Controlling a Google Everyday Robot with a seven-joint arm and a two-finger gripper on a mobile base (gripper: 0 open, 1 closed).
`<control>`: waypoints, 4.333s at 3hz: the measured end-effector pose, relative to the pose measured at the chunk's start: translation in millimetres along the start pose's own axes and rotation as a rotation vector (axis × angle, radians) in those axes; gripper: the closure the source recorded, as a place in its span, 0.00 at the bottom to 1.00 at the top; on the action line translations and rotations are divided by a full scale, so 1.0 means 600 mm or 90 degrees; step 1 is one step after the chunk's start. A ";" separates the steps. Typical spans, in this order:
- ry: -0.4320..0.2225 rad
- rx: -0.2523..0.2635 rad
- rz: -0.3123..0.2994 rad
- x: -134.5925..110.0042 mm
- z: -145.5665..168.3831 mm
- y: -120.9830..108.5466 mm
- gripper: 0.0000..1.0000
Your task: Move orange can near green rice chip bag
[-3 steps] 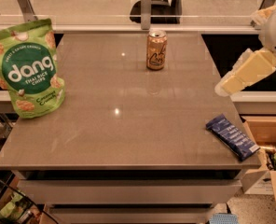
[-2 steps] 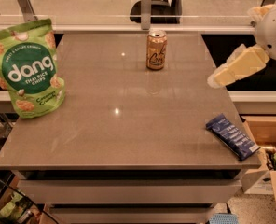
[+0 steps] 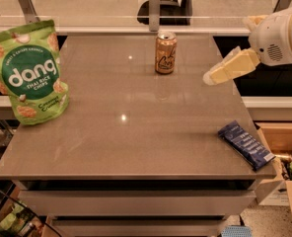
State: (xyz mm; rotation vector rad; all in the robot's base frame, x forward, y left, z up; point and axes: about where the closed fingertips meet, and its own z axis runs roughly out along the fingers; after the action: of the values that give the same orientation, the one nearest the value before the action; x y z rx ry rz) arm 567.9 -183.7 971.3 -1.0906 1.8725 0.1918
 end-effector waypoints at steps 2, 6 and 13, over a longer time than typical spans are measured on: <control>-0.011 0.005 0.010 -0.001 0.008 0.001 0.00; -0.139 -0.025 0.127 0.014 0.158 0.006 0.00; -0.261 -0.085 0.139 -0.051 0.326 -0.040 0.00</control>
Offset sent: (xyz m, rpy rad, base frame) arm 0.0075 0.0015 -0.0072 0.0523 -0.0138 -0.0342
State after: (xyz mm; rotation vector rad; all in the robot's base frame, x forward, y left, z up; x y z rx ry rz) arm 716.2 -75.7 893.2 -0.8544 1.6174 0.6256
